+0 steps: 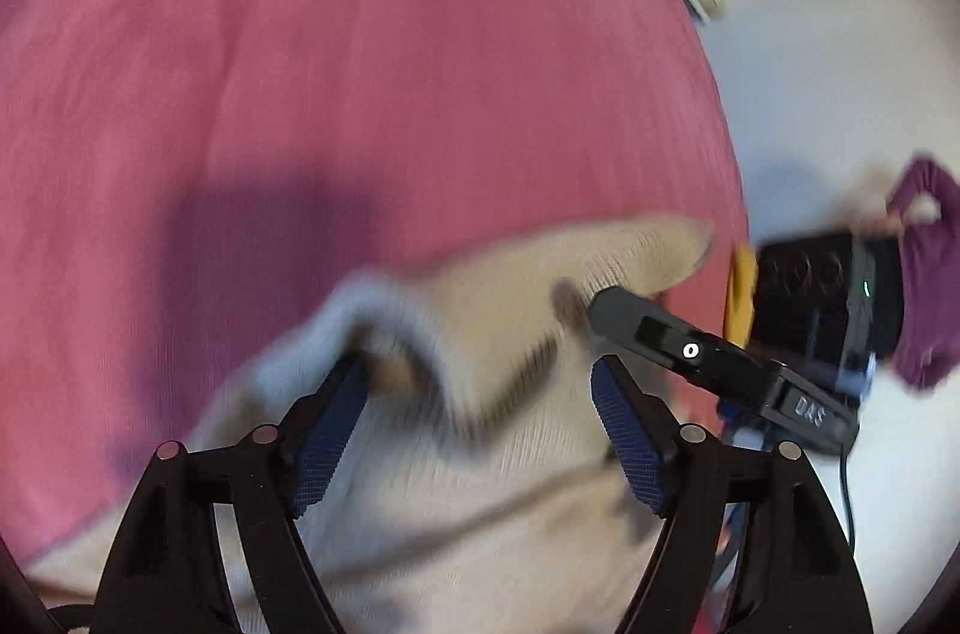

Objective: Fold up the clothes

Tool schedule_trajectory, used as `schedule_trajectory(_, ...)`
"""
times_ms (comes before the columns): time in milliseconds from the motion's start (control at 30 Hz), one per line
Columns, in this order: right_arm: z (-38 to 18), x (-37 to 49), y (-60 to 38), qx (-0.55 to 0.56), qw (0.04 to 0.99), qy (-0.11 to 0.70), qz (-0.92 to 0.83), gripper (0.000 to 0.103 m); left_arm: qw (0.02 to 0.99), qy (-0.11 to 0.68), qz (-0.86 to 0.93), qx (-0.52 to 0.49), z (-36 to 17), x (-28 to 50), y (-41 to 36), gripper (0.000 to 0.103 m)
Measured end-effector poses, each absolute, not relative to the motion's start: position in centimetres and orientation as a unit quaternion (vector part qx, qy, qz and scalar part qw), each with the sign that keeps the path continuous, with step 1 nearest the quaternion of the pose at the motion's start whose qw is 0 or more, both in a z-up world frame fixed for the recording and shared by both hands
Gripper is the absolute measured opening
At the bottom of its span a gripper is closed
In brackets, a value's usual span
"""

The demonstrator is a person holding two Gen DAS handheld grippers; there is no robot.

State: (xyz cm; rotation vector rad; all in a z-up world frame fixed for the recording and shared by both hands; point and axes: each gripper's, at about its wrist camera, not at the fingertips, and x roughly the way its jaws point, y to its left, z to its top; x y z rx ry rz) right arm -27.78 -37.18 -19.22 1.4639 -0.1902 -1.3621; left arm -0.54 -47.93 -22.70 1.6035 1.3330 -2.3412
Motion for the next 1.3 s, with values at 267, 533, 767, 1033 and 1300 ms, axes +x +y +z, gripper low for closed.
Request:
schedule_trajectory(267, -15.1, -34.0, -36.4, 0.53, 0.533, -0.211, -0.625, 0.05, 0.058, 0.454, -0.77, 0.445, -20.9, 4.7, -51.8, 0.078)
schedule_trajectory(533, -17.5, -22.4, -25.8, 0.589, 0.566, -0.146, -0.559, 0.051, 0.01, 0.346, -0.792, 0.504, -20.0, 15.4, -48.8, 0.078)
schedule_trajectory(767, -18.7, -20.5, -11.9, 0.596, 0.504, -0.175, -0.6, 0.051, 0.077, 0.157, -0.852, 0.493, -17.8, 26.2, -37.7, 0.078)
schedule_trajectory(1033, -16.6, -21.1, -6.4, 0.559, 0.465, -0.253, -0.638, 0.051, 0.223, -0.306, -0.839, 0.391, -16.8, 24.2, -22.8, 0.079)
schedule_trajectory(1300, -16.1, -19.5, 0.2, 0.51, 0.447, -0.262, -0.687, 0.051, 0.319, -0.461, -0.756, 0.338, -23.8, 16.2, -13.5, 0.08)
